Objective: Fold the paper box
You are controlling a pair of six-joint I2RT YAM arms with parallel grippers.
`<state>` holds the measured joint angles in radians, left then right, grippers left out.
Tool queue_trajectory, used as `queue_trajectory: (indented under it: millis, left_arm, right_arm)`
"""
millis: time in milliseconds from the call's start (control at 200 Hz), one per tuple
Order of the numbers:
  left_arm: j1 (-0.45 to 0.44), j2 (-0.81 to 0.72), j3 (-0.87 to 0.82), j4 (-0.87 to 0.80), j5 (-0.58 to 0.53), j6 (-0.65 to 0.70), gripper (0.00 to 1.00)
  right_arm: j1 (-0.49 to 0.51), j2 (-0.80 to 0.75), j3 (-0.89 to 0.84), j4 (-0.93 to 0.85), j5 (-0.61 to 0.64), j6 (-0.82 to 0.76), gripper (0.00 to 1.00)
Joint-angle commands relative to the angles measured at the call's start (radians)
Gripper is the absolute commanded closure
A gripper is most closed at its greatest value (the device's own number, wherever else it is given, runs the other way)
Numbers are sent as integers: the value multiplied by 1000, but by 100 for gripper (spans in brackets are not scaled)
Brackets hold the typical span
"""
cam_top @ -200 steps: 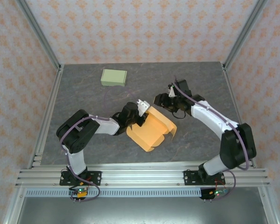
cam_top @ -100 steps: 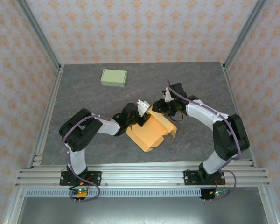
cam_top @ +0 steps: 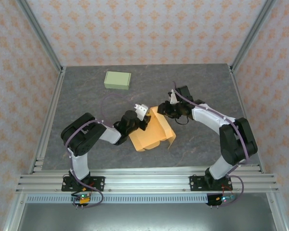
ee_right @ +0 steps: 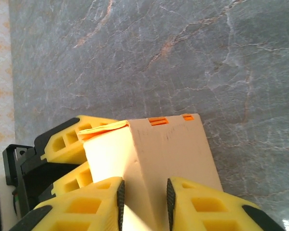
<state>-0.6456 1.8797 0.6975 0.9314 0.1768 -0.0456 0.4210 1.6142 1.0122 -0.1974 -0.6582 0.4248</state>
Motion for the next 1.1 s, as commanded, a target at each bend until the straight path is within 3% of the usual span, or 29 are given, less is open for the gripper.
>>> queue_trajectory:
  millis: [0, 155, 360, 465, 821, 1096]
  left_arm:
    - [-3, 11, 29, 99, 42, -20, 70]
    - [2, -71, -28, 64, 29, 45, 66]
    - [8, -115, -53, -46, -18, 131, 50]
    - [17, -113, -7, -146, -5, 157, 50]
    - [56, -163, -150, -35, -60, 116, 50]
    - [92, -177, -169, -18, -40, 145, 52]
  right_arm:
    - [12, 12, -33, -30, 57, 12, 71]
    - [12, 20, 4, -87, 83, -34, 71]
    - [12, 58, 65, -128, 73, -87, 68]
    - [10, 94, 119, -150, 46, -121, 65]
    - [10, 167, 206, -195, 2, -197, 60]
    - [9, 188, 210, -206, -155, -263, 61]
